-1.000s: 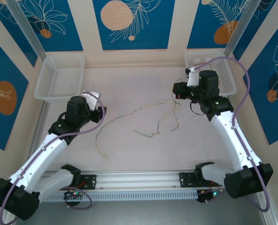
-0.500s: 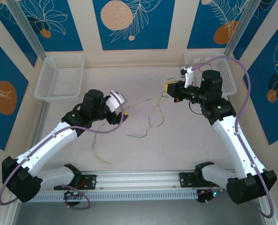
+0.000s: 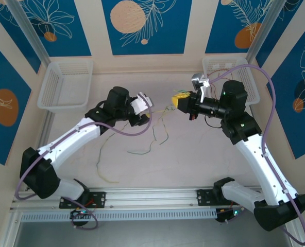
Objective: Untangle the cables
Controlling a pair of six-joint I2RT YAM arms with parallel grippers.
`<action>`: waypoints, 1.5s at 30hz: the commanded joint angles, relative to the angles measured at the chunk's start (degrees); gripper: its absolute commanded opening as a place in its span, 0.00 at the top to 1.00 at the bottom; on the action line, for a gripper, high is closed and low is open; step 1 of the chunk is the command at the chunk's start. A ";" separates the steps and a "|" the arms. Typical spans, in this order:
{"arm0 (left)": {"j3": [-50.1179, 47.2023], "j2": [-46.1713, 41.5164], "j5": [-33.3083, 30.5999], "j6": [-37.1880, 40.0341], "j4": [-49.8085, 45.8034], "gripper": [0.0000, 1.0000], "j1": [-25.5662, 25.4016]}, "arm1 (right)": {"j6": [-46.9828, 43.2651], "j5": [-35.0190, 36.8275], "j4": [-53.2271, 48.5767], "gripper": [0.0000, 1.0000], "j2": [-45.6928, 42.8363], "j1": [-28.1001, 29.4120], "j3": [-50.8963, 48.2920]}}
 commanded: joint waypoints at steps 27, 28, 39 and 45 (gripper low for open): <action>-12.28 -11.86 -8.47 -2.06 -1.10 1.00 0.91 | 23.92 32.72 -4.87 1.00 -7.71 -27.34 -10.48; -12.66 -12.17 -8.41 -2.59 -0.80 1.00 1.12 | 24.49 31.21 -3.99 1.00 -8.19 -28.44 -11.28; -10.64 -11.02 -6.55 -4.55 -1.85 1.00 3.21 | 23.22 14.00 1.24 1.00 -7.53 -32.26 -11.67; -6.90 -7.24 -6.59 -6.05 -1.03 1.00 2.84 | 13.01 11.59 7.96 1.00 -8.16 -14.92 -11.54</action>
